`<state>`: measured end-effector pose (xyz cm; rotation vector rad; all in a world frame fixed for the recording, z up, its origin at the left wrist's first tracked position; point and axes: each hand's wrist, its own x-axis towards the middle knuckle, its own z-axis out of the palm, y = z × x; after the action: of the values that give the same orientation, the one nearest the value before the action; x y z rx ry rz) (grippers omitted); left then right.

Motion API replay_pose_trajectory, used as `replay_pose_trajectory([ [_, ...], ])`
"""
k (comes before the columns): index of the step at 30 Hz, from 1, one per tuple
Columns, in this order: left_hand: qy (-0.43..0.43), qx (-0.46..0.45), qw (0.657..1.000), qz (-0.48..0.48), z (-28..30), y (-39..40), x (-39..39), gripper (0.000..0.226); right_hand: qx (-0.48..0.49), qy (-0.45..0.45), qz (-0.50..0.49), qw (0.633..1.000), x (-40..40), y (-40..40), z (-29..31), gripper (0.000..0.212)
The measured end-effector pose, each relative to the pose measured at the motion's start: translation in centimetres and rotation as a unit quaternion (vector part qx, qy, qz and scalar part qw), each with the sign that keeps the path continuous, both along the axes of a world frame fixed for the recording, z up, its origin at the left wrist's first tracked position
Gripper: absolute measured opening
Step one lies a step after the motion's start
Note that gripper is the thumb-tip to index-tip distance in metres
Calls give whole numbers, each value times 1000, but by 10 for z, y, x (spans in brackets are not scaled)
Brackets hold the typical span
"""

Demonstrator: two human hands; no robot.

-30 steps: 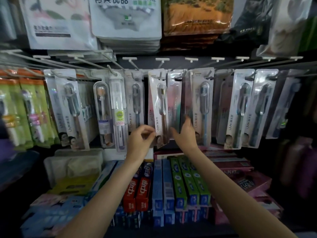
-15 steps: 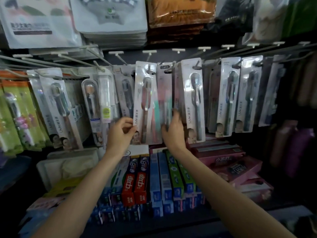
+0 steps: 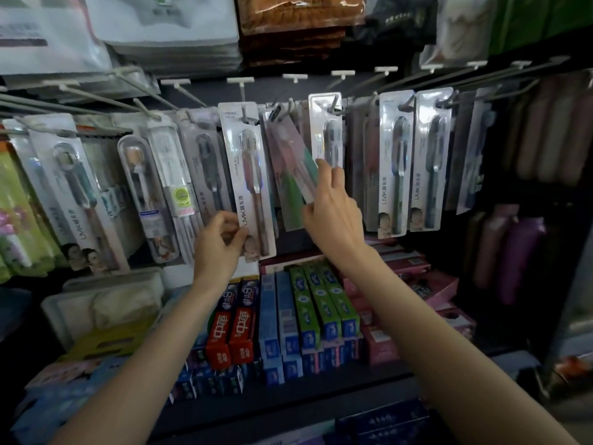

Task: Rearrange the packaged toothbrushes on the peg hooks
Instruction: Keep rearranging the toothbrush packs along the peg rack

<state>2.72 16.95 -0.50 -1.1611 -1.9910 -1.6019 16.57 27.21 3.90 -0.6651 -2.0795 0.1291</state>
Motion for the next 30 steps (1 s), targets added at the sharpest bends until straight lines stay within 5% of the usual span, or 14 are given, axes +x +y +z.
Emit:
replay_pose_trajectory([
  [9,31,-11,999,22,5,-14,-7,16,-50,-116,96,987,17,40,12,53],
  [14,25,-10,999,29,2,-14,-7,16,-161,-47,179,969,43,61,-7,46],
  [23,-10,80,994,78,-5,5,12,33,-215,104,274,931,75,67,-36,32],
  [30,151,153,975,51,12,26,38,34,-232,214,211,925,98,87,-59,26],
])
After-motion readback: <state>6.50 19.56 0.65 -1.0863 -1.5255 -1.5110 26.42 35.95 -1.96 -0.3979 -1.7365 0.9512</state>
